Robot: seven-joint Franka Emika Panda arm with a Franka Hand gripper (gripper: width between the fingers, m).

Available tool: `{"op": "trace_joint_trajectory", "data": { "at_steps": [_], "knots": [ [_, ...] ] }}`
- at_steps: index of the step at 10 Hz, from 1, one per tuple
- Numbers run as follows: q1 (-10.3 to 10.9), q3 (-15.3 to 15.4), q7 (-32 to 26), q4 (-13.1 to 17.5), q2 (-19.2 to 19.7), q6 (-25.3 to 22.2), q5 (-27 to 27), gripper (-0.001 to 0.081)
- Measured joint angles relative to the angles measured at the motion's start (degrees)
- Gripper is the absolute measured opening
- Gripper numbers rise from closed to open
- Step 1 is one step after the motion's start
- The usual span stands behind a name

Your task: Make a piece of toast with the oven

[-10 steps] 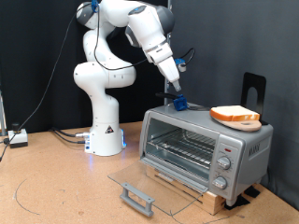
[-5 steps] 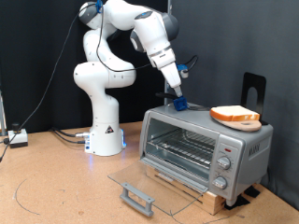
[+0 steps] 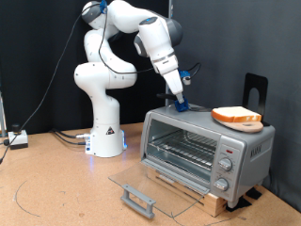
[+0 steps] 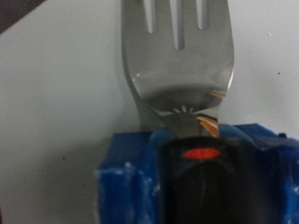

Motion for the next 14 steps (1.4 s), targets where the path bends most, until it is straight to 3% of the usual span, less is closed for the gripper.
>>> {"op": "trace_joint_trajectory", "data": {
  "at_steps": [5, 11, 12, 13, 14],
  "knots": [
    [-3.12, 0.78, -0.32, 1.01, 4.48, 0.15, 0.91, 0.0807],
    [-3.23, 1.0, -2.31, 2.31, 7.34, 0.34, 2.87, 0.0807],
    [-3.27, 1.39, -2.25, 2.31, 7.57, 0.34, 2.85, 0.0719],
    [-3.44, 1.93, -2.23, 2.32, 7.86, 0.35, 2.85, 0.0719],
    [-3.58, 2.36, -2.23, 2.37, 7.94, 0.37, 2.85, 0.0517]
  ]
}}
